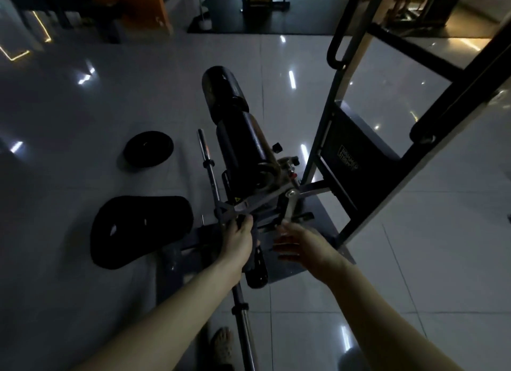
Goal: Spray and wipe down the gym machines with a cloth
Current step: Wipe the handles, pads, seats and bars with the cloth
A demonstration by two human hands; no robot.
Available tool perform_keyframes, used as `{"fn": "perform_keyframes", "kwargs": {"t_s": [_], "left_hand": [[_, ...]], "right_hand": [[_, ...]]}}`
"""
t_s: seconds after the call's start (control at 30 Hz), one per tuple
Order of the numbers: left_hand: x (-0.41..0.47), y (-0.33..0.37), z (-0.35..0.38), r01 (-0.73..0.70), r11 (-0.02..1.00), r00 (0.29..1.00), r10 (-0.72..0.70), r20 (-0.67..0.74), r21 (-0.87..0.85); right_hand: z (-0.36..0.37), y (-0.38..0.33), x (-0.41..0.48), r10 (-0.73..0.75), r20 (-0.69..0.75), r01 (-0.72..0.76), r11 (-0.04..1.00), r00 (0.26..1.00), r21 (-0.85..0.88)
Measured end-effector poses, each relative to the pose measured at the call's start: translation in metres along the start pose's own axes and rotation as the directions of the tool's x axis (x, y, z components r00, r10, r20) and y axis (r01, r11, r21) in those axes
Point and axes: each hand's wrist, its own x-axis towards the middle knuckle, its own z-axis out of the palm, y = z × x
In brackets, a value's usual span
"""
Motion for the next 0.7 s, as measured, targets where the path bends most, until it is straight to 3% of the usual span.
{"fn": "perform_keyframes", "kwargs": {"t_s": [0.13, 0.27, 0.37, 0.57, 0.7], "left_hand": [[-0.036, -0.019, 0.038, 0.080, 0.991, 0.996, -0.084, 0.036, 0.107], [-0.060, -0.031, 0.063, 0.133, 0.990, 0.986, -0.136, 0.096, 0.038], [-0.062, -0.044, 0.069, 0.078, 0.991, 0.979, -0.097, 0.177, 0.112], [-0.027, -0.065, 0.060, 0.000, 0.985, 0.990, -0.025, 0.141, 0.174], [0.022, -0.096, 0.063, -0.042, 0.973, 0.989, 0.008, 0.148, 0.226]], "right_hand": [[-0.028, 0.039, -0.020, -0.097, 0.072, 0.098, 0.995, 0.993, -0.021], [-0.051, 0.068, -0.031, -0.147, 0.044, 0.147, 0.989, 0.988, 0.014], [-0.071, 0.081, -0.034, -0.140, 0.020, 0.139, 0.990, 0.990, 0.034], [-0.118, 0.100, -0.018, -0.081, -0.017, 0.083, 0.982, 0.997, 0.170], [-0.137, 0.122, 0.019, -0.051, -0.129, 0.068, 0.989, 0.990, 0.133]]}}
